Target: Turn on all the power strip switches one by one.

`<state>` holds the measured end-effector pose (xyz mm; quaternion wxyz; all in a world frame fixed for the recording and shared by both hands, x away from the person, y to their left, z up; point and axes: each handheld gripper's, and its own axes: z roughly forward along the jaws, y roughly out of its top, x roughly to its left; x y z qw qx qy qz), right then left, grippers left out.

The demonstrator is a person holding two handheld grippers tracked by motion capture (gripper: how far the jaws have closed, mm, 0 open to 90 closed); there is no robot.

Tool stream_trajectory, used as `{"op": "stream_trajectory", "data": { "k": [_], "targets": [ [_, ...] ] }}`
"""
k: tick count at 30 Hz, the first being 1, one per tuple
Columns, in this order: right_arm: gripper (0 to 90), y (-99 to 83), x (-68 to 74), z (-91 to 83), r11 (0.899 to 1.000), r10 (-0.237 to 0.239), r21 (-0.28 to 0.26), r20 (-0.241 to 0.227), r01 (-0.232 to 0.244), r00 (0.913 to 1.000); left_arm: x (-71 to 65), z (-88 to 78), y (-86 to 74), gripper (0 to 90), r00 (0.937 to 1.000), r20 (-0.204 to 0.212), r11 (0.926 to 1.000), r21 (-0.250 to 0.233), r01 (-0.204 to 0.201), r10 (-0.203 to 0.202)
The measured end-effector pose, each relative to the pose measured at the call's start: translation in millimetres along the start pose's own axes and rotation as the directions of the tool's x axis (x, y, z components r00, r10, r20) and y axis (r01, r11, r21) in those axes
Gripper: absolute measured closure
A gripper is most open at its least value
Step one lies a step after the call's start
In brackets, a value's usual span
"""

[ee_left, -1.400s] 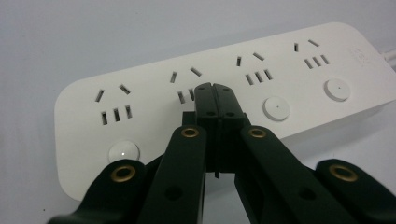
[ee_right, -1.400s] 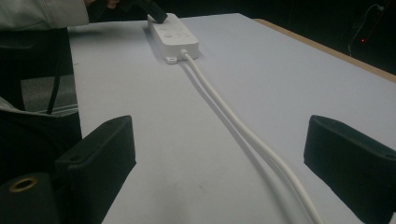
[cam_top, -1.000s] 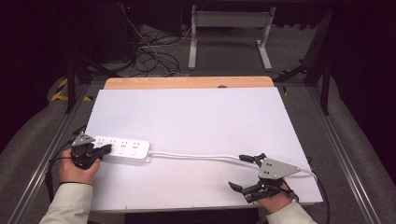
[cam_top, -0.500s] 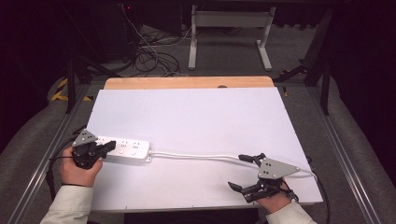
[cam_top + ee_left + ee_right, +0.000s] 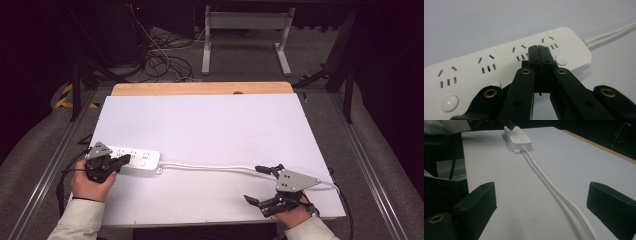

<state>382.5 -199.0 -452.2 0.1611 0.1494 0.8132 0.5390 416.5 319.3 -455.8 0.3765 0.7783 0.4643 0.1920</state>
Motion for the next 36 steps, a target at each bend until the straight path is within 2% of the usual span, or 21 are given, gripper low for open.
{"op": "stream_trajectory", "data": {
  "k": [3, 5, 15, 36],
  "targets": [
    [9.3, 0.1, 0.0, -0.2, 1.000, -0.005, -0.003, -0.001, 0.005, 1.0000, -0.6, 1.6, -0.8, 90.0, 0.9999, -0.010, 0.9998, 0.019, -0.010, 0.010],
    [9.3, 0.1, 0.1, -0.1, 1.000, -0.005, -0.002, -0.002, 0.005, 1.0000, -0.7, 3.1, -1.6, 90.0, 1.0000, -0.010, 0.9997, 0.023, 0.000, 0.000],
    [9.3, 0.1, 0.6, 0.0, 1.000, -0.004, 0.001, -0.004, 0.004, 1.0000, 0.3, 6.9, -3.3, 90.0, 0.9996, -0.027, 0.9989, 0.046, -0.001, 0.002],
    [9.4, 0.1, 1.2, 0.8, 1.000, -0.008, 0.005, -0.009, 0.008, 0.9999, 3.1, 7.0, -7.0, 90.0, 0.9994, -0.035, 0.9997, 0.025, -0.001, 0.001]
  ]
}}
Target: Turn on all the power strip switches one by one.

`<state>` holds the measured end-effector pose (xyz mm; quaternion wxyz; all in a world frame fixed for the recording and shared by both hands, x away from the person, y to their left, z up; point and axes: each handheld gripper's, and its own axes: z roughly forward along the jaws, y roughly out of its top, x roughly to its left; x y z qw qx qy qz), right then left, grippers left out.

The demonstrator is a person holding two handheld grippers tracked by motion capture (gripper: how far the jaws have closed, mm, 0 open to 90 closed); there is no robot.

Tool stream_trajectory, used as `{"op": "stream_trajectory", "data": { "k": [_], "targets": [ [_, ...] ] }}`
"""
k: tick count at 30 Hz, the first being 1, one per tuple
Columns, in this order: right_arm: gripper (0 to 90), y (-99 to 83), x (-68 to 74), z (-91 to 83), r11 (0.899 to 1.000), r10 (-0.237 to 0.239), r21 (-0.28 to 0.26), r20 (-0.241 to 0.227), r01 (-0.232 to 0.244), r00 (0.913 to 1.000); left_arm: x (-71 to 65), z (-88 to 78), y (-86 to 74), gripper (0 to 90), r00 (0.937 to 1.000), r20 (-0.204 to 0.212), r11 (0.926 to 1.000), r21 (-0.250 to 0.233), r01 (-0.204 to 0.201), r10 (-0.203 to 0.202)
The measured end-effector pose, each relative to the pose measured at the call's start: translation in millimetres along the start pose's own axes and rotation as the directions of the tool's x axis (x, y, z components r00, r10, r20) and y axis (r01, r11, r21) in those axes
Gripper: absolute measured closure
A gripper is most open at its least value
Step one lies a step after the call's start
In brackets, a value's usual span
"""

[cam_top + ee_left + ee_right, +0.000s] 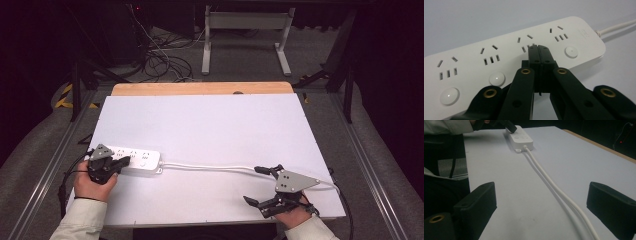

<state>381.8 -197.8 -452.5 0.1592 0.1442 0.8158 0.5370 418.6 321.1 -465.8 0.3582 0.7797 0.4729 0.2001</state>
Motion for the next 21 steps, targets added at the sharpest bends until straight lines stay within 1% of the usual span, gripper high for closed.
{"op": "stream_trajectory", "data": {
  "k": [2, 5, 11, 21],
  "targets": [
    [9.4, 0.0, 0.0, 0.0, 1.000, 0.000, 0.002, 0.001, 0.000, 1.0000, -0.9, 0.6, 0.0, 90.0, 1.0000, 0.005, 1.0000, -0.002, 0.004, -0.004],
    [9.4, 0.0, -0.1, 0.2, 1.000, 0.000, 0.002, 0.000, 0.000, 1.0000, -1.3, 1.1, 0.6, 90.0, 1.0000, -0.001, 1.0000, -0.001, -0.006, 0.006],
    [9.4, -0.1, -0.2, 0.4, 1.000, 0.003, 0.002, -0.002, -0.003, 1.0000, -1.1, 1.6, 0.1, 90.0, 1.0000, 0.002, 1.0000, -0.002, -0.004, 0.004],
    [9.4, -0.1, 0.2, 1.2, 1.000, 0.003, 0.003, -0.001, -0.003, 1.0000, -0.9, 3.5, -0.6, 90.0, 1.0000, 0.005, 1.0000, -0.006, 0.007, -0.007]
  ]
}}
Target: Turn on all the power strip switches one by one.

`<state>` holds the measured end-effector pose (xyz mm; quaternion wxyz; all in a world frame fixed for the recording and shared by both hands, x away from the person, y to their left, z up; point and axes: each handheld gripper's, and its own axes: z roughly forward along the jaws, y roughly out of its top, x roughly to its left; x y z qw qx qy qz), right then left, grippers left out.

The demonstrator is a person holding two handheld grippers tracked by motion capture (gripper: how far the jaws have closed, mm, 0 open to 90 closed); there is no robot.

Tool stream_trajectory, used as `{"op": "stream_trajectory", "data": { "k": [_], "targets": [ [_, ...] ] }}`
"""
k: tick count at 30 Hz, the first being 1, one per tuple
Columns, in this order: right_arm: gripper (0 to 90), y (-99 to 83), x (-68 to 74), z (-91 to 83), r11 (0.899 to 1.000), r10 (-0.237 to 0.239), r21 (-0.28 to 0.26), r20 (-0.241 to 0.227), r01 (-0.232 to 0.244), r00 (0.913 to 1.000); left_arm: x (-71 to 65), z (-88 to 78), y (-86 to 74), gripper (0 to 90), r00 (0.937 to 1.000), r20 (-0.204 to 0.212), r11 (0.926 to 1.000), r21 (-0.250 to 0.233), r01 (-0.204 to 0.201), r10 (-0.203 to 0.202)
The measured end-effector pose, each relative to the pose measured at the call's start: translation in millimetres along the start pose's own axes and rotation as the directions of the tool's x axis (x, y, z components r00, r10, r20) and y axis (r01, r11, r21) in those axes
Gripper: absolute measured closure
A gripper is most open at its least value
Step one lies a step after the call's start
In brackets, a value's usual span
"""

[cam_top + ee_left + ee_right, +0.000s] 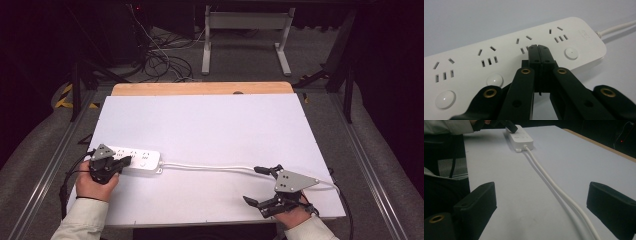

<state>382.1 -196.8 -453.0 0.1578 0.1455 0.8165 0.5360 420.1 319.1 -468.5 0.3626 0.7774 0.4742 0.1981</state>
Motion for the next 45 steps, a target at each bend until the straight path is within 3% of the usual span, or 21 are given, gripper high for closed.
{"op": "stream_trajectory", "data": {
  "k": [13, 22, 23, 24, 26, 29, 45],
  "targets": [
    [9.4, 0.1, 0.6, 0.0, 1.000, -0.001, 0.000, -0.001, 0.001, 1.0000, 0.5, 0.9, 0.0, 90.0, 1.0000, -0.001, 1.0000, 0.009, 0.002, -0.002],
    [9.4, 0.2, 1.0, 0.8, 1.000, -0.004, 0.004, -0.005, 0.004, 1.0000, 2.1, 2.3, -1.5, 90.0, 0.9995, 0.019, 0.9996, -0.002, 0.027, -0.027],
    [9.4, 0.4, 1.5, 0.6, 1.000, -0.008, 0.004, -0.004, 0.008, 1.0000, -2.8, -0.5, -0.5, 90.0, 0.9994, -0.030, 0.9998, -0.011, -0.017, 0.017],
    [9.4, 0.4, 1.5, 0.6, 1.000, -0.008, 0.004, -0.004, 0.008, 1.0000, -2.8, -0.5, -0.5, 90.0, 0.9994, -0.030, 0.9998, -0.011, -0.017, 0.017],
    [9.4, 0.4, 1.0, -0.2, 1.000, -0.007, 0.001, 0.001, 0.007, 1.0000, -7.0, -9.2, 9.2, 90.0, 0.9998, -0.008, 0.9985, -0.051, -0.020, 0.019],
    [9.4, 0.0, -1.0, 0.1, 1.000, -0.003, 0.003, 0.000, 0.003, 1.0000, -11.1, -13.0, 14.2, 90.0, 0.9997, 0.006, 0.9978, -0.062, -0.025, 0.026],
    [9.4, 0.1, 0.3, -0.1, 1.000, -0.006, 0.002, 0.000, 0.006, 1.0000, -31.4, -16.3, 20.4, 90.0, 0.9957, 0.047, 0.9944, -0.074, -0.076, 0.080]
  ]
}}
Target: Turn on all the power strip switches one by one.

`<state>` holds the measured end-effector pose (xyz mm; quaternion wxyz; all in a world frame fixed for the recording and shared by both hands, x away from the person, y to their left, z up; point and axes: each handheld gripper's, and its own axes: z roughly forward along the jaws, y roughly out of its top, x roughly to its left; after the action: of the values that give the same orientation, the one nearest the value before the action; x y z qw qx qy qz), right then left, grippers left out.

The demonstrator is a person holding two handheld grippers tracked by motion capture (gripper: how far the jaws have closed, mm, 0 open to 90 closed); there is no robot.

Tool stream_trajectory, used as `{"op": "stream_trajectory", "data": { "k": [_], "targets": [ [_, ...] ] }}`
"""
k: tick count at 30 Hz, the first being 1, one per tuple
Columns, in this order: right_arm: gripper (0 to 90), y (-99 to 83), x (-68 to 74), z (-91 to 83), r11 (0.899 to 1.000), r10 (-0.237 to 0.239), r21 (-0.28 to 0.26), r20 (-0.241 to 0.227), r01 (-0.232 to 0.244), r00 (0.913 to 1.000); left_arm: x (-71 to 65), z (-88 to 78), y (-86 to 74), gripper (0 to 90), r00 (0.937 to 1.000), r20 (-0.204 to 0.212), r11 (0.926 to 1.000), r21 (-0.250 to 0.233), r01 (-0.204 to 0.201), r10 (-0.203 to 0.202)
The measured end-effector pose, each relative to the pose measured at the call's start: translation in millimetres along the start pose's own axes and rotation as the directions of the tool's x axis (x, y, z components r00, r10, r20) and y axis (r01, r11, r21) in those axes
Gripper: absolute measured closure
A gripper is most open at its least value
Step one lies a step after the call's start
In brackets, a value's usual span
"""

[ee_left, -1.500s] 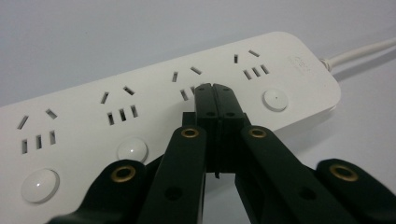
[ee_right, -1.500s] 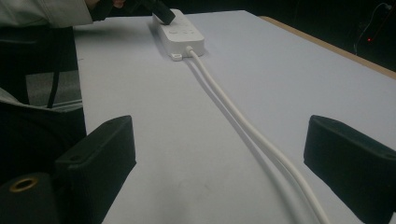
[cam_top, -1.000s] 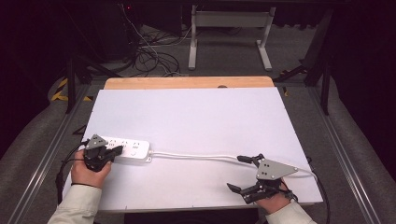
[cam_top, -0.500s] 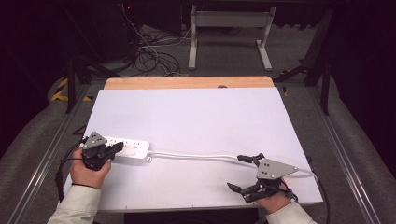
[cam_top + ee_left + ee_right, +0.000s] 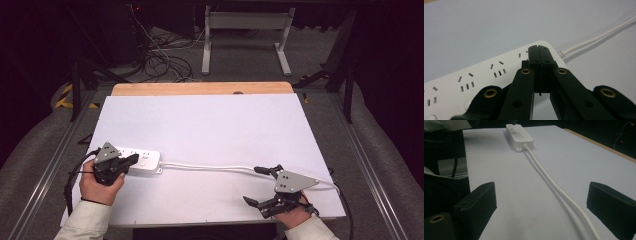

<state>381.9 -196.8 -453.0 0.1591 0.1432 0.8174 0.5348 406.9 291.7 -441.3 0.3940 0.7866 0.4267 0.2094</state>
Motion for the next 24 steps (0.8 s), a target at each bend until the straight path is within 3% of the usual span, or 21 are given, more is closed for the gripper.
{"op": "stream_trajectory", "data": {
  "k": [11, 24],
  "targets": [
    [9.4, -0.1, 0.1, -0.1, 1.000, 0.000, -0.001, -0.003, 0.000, 1.0000, -6.1, 15.7, -4.8, 90.0, 0.9994, 0.033, 0.9990, 0.044, -0.004, 0.003],
    [9.4, -0.1, -0.1, 0.2, 1.000, -0.002, 0.000, -0.004, 0.002, 1.0000, -1.0, 24.1, -7.7, 90.0, 1.0000, 0.000, 0.9972, 0.074, -0.006, 0.006]
  ]
}}
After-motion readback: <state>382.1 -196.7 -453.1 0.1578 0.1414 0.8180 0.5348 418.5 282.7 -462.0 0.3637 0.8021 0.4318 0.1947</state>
